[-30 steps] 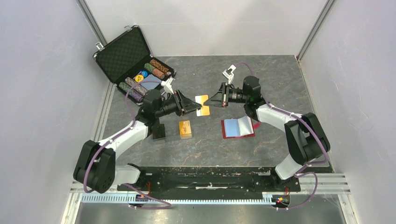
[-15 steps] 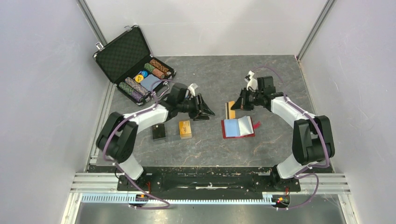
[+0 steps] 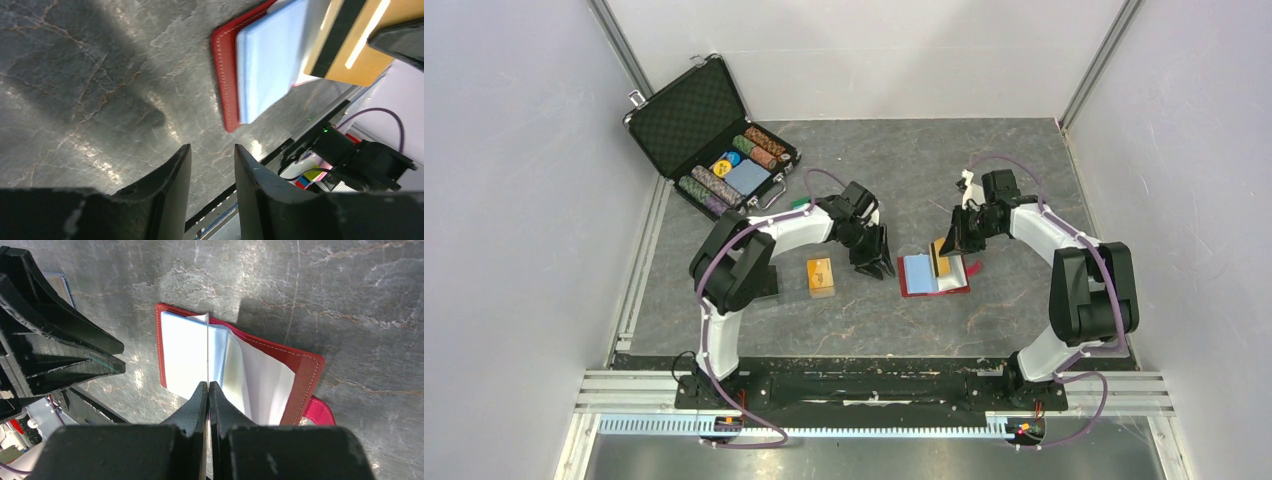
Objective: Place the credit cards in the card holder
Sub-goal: Insert the credit card into the card holder.
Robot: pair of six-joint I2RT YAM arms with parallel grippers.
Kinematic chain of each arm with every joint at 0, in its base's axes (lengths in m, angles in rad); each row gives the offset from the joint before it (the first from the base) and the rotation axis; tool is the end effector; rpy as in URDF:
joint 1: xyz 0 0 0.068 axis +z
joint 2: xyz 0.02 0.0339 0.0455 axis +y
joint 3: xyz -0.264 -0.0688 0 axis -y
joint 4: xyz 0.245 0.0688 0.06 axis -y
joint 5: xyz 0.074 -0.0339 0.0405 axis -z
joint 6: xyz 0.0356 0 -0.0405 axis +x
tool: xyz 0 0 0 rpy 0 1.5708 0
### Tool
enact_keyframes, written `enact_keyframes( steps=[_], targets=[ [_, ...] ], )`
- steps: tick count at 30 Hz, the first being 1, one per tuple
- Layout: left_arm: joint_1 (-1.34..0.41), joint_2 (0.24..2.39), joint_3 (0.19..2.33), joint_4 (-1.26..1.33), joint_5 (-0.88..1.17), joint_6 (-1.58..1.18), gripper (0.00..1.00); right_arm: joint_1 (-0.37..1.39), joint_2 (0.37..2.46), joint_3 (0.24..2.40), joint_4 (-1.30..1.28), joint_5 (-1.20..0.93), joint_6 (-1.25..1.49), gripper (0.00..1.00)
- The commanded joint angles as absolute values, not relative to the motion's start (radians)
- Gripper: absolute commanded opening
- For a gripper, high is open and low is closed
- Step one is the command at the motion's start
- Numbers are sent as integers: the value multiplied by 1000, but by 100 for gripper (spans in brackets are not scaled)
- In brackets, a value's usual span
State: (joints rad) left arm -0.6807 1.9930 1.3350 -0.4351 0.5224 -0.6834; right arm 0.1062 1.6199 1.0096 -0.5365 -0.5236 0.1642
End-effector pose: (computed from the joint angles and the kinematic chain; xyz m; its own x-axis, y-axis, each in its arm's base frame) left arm 0.3051 -0.2699 0.1589 -0.9921 0.0993 -0.0767 0.1254 0.7632 -0.6339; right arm 0.3076 0.0507 0.1904 -0.9426 0.0419 -0.3314 -0.1442 0.8438 0.5168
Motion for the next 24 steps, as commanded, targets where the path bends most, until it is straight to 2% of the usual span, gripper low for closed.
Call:
enact_keyframes(
  steps=[1,24],
  targets=[
    [-693,2036,1402,-516,500,-598,42,86,1639,1036,-576,-509,115,0],
    [-715,2134,1456,-562,502,-572,34,84,1700,912,-449,-611,148,0]
  ],
)
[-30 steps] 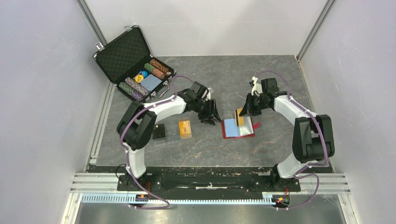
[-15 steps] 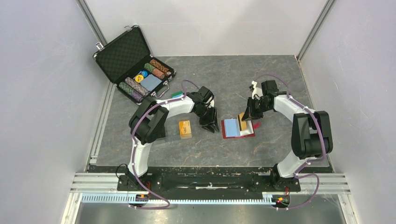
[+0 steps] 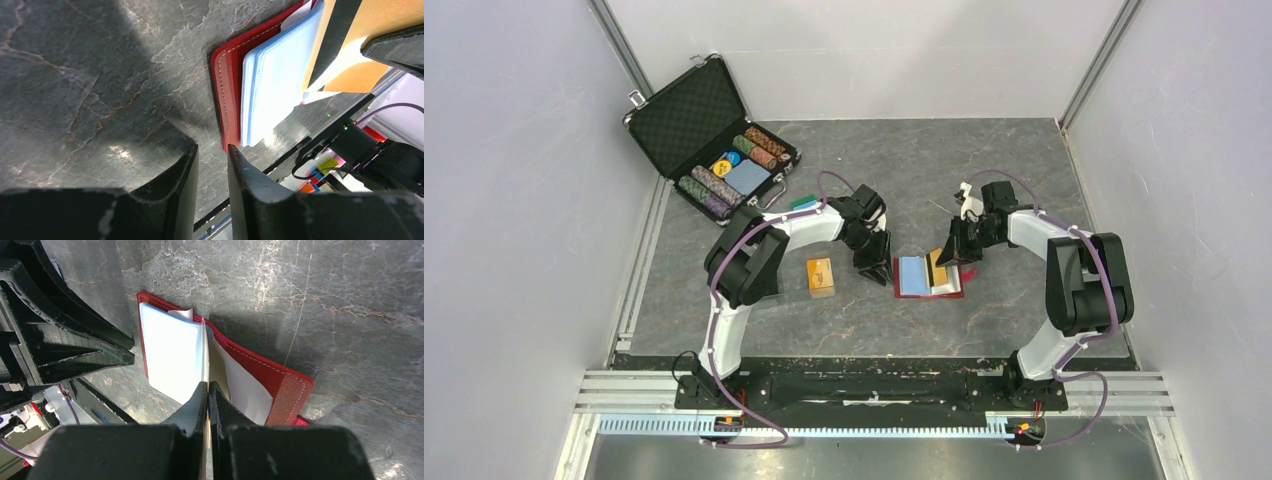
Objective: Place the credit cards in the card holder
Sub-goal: Insert the credit card into the card holder.
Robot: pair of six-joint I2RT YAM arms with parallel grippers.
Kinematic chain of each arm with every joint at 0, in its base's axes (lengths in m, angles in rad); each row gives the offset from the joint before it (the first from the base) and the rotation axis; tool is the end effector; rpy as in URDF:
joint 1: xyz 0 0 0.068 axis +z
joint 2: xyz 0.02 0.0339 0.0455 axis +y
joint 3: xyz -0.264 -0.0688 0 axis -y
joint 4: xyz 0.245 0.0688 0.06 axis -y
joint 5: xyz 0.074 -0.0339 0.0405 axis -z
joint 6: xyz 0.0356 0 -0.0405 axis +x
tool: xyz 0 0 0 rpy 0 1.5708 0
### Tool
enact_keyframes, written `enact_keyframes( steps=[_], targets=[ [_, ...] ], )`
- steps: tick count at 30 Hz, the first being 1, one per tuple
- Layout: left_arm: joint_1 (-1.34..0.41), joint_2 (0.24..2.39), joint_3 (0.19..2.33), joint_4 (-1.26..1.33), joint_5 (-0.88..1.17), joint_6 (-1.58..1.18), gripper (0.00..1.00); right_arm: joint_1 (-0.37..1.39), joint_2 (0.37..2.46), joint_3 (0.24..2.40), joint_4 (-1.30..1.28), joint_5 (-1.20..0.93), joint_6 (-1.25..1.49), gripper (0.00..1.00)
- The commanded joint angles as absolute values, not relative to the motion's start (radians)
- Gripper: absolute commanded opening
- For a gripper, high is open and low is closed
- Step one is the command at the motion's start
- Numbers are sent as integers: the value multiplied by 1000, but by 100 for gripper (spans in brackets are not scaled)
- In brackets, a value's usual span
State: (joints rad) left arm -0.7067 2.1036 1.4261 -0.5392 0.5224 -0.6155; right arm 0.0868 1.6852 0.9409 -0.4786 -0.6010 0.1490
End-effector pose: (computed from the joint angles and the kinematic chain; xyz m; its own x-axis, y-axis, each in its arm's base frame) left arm 0.3071 -0.2855 0.1357 -0.9833 0.1816 -0.0129 0.1550 0.7980 -0.5823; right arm 0.3033 0.0466 0.1568 -0.9653 0.0389 -0.2582 -0.1216 0.8081 0.5763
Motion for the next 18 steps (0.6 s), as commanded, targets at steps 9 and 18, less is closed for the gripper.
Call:
enact_keyframes(
  steps=[9,18],
  targets=[
    [-719,2150,1457,-587,485,-571,17,84,1679,877,-407,-675,194,0],
    [-721,2163,1450,-604,468,-579,2,84,1626,826,-369,-712,246,0]
  ],
)
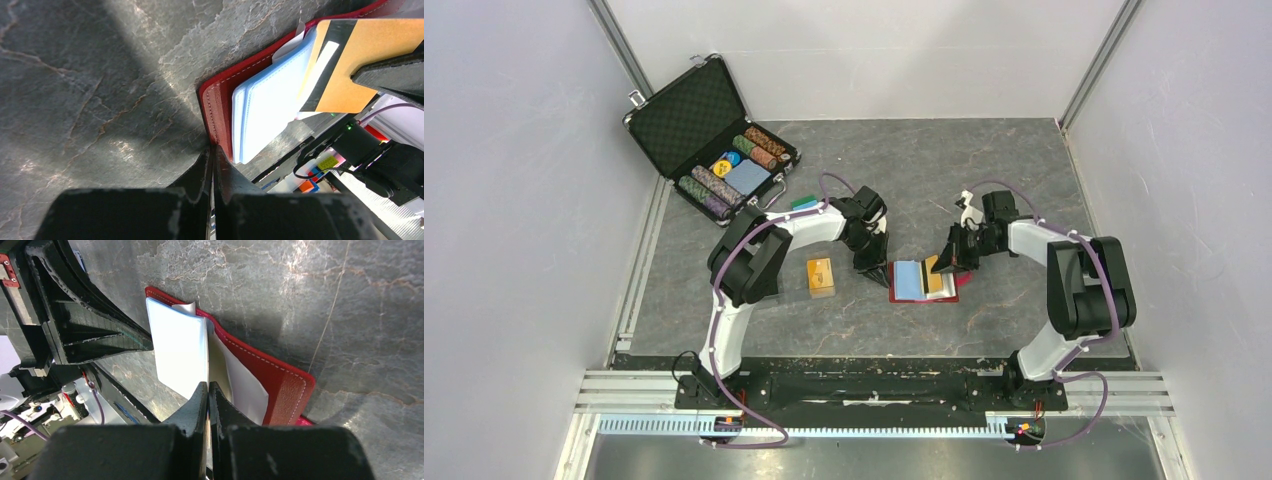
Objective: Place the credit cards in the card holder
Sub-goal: Insert the credit card into the card holder.
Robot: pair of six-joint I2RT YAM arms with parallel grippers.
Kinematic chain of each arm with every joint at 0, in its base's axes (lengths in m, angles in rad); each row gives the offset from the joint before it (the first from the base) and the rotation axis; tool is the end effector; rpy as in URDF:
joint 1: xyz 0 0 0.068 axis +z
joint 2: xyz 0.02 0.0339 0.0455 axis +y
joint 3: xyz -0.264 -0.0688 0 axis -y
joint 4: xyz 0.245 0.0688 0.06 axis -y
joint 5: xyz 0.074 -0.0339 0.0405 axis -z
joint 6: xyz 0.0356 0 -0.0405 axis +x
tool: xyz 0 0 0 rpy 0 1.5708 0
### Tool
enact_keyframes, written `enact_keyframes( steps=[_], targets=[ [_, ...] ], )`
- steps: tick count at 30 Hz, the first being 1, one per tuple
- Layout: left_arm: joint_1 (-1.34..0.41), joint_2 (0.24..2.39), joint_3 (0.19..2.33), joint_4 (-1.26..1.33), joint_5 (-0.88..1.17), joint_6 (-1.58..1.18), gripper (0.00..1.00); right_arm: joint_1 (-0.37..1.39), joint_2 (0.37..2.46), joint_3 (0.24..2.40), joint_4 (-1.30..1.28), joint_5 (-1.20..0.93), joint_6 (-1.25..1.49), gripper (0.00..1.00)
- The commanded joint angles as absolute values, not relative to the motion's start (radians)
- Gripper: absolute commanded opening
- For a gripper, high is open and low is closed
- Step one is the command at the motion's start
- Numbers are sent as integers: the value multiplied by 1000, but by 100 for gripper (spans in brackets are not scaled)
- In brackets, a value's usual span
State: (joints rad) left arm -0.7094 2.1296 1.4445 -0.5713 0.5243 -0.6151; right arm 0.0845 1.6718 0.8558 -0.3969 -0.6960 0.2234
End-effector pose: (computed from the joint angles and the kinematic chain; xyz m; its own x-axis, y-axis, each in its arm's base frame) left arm 0.3071 -0.2871 0.1291 -0.9825 0.1851 0.0222 0.1401 0.8115 -0.5673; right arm 0.2907 0.0475 0.1439 -0.9740 0.0881 -0.2086 -0.0746 0.7447 0.6632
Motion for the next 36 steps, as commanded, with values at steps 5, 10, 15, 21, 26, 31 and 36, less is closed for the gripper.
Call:
enact_keyframes(
  steps=[5,10,15,21,26,31,36],
  targets=[
    [-723,2170,1444,-604,470,-583,2,84,1592,790,-343,-698,239,0],
    [-723,2173,1441,-604,469,-586,2,84,1547,750,-309,-675,228,0],
    [-723,2174,1437,-604,470,-589,2,84,1541,711,-270,-687,232,0],
    [-727,2180,1438,-604,474,-585,2,84,1567,678,-167,-736,267,0],
    [-729,2183,1439,-604,477,-583,2,83,1600,716,-141,-780,275,0],
    [-729,2188,1440,-605,481,-582,2,84,1630,730,-130,-810,276,0],
    [-729,2193,1443,-604,485,-580,2,83,1642,708,-102,-815,269,0]
  ],
)
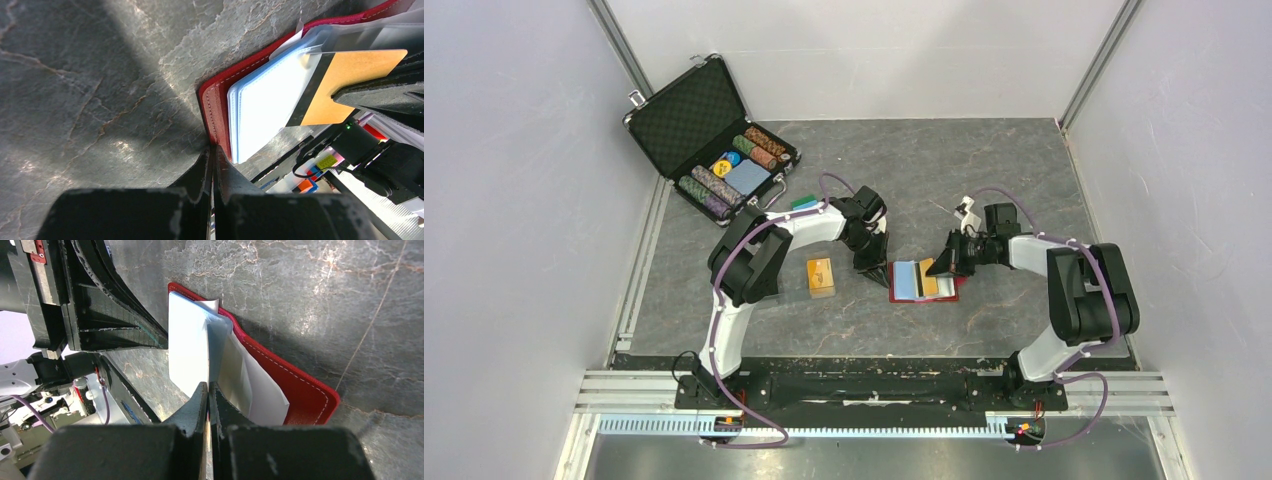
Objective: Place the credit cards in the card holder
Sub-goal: Insert the credit card into the card holder.
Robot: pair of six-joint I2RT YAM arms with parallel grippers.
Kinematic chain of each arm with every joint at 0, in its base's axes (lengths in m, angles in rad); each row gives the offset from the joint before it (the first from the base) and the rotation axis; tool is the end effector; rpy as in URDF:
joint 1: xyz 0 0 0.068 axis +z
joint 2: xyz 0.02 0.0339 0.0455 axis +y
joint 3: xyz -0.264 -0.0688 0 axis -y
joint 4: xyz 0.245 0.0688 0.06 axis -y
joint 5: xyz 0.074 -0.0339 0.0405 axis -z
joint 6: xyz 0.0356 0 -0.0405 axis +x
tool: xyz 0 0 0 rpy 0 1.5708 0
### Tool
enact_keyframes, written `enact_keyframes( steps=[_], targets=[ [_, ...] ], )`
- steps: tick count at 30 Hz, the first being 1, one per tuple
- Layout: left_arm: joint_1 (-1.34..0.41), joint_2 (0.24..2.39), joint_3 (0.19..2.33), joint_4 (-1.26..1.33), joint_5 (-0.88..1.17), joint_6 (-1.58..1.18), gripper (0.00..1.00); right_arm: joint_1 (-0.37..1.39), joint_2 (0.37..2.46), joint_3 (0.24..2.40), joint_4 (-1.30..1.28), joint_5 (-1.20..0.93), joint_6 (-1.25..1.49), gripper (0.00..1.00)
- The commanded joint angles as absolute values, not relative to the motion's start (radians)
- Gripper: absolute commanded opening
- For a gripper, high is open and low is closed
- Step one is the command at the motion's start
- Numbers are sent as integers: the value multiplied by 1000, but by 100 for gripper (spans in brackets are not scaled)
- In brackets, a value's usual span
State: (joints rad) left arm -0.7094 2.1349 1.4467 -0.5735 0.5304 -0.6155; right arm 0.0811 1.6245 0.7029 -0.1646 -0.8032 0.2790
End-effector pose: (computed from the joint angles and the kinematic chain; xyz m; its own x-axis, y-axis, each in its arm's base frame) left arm 0.3072 -0.2875 0.1276 -0.9820 0.1866 0.0299 0.1368 0.8108 -0.5691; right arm 0.2731 0.0479 0.1309 -0.9554 0.1142 -0.2725 -0.1324 0.6590 0.7404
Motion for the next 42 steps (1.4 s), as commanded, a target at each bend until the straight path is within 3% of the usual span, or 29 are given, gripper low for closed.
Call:
enact_keyframes(
  steps=[1,19,33,38,42],
  targets=[
    [-729,2194,1445,-604,485,-580,2,84,1644,702,-95,-813,270,0],
    [-729,2200,1444,-606,490,-583,2,152,1609,579,122,-776,424,3],
    [-729,2206,1452,-606,491,-583,2,183,1513,727,-231,-526,243,53],
    [-729,2209,1460,-606,492,-582,2,213,1510,769,-302,-484,217,63],
    [-729,2217,1478,-606,508,-587,2,221,1511,790,-339,-460,199,64]
  ],
)
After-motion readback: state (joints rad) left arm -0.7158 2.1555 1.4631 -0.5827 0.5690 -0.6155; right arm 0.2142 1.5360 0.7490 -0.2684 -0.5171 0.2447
